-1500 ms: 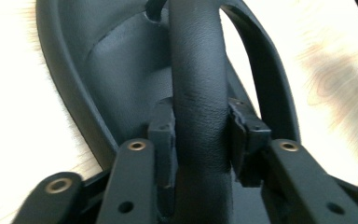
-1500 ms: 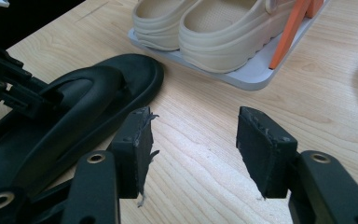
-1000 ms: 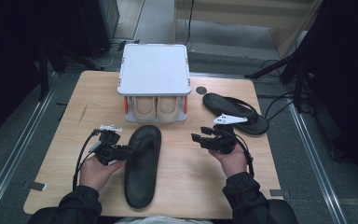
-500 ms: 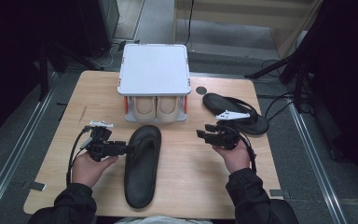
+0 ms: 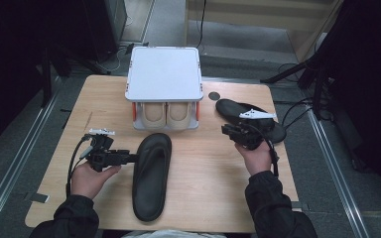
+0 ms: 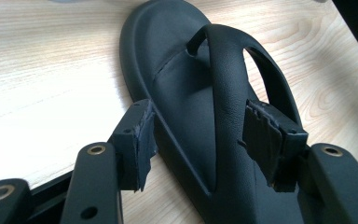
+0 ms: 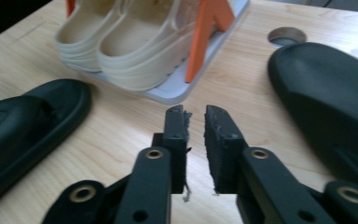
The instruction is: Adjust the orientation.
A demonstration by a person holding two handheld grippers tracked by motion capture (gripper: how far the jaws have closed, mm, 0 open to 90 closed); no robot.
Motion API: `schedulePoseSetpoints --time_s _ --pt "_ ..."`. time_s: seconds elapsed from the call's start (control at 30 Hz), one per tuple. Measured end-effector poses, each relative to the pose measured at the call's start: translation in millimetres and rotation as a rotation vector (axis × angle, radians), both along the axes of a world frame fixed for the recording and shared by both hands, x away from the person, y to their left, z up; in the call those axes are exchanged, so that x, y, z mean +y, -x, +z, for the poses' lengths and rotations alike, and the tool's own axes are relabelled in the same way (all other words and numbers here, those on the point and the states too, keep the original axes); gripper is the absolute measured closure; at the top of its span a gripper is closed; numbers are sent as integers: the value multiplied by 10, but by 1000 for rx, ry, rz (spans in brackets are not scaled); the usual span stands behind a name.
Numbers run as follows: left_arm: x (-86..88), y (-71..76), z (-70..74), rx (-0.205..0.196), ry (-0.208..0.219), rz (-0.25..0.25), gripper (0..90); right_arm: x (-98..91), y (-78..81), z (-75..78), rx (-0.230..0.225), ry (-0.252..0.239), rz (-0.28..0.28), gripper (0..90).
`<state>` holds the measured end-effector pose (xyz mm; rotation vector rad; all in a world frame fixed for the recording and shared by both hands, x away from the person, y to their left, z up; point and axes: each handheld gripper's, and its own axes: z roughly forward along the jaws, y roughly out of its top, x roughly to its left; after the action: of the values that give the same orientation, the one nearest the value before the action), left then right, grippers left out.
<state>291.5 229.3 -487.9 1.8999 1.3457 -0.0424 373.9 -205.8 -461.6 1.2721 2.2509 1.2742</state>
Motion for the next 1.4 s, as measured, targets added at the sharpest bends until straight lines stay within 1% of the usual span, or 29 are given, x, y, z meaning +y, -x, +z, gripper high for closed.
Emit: schedulePoseSetpoints --time_s 0.07,0.1,0.13,0.2,0.23,0.3,0.33,0.37,0.43,0.47,0.5,0.53,0.57,0.6,0.67,0.73,0.9,0.93,1.07,1.23,1.27,1.4 --pt "9 2 2 0 -4 1 438 -43 -40 -6 -10 12 -9 850" --pt "12 1 -2 0 -6 0 439 -70 -66 -21 -13 11 -15 877" --pt "15 0 -4 2 -6 -1 438 -96 -94 -42 -7 5 -23 899" --pt "22 1 -1 -1 -10 -1 438 -118 -117 -61 -1 8 -30 900" --pt "29 3 8 -6 2 4 438 -181 -189 -151 20 51 -43 900" --pt "42 5 20 -16 4 10 439 -233 -232 -216 45 71 -51 900" --pt "42 5 20 -16 4 10 438 -263 -254 -245 59 73 -57 900" --pt "54 -1 18 -14 6 10 438 -263 -254 -245 59 73 -57 900" --pt "67 -11 3 -6 4 16 438 -324 -289 -282 76 61 -76 900" --pt "80 -16 -1 -3 1 11 438 -360 -317 -310 83 63 -87 900" --pt "80 -16 -1 -3 1 11 438 -360 -317 -310 83 63 -87 900" --pt "82 -12 2 -5 11 9 438 -375 -337 -339 94 66 -91 900" --pt "82 -12 2 -5 11 9 437 -383 -346 -352 103 71 -93 900" --pt "77 -5 10 -16 11 13 437 -393 -355 -364 103 74 -97 900" --pt "69 -6 16 -18 12 10 436 -418 -372 -384 107 77 -107 900" --pt "58 -19 16 -23 6 3 437 -440 -382 -403 123 80 -113 900" --pt "57 -42 7 -16 2 -5 436 -487 -407 -434 129 92 -131 900" --pt "56 -48 8 -18 3 0 436 -531 -429 -457 138 90 -140 900" --pt "62 -61 10 -18 2 2 436 -611 -468 -509 163 93 -162 900" --pt "67 -77 20 -26 0 0 434 -677 -497 -524 161 107 -178 900" --pt "67 -85 28 -29 2 -1 434 -713 -514 -541 168 118 -192 900" --pt "69 -105 26 -31 -2 -4 434 -779 -530 -557 174 119 -206 900"
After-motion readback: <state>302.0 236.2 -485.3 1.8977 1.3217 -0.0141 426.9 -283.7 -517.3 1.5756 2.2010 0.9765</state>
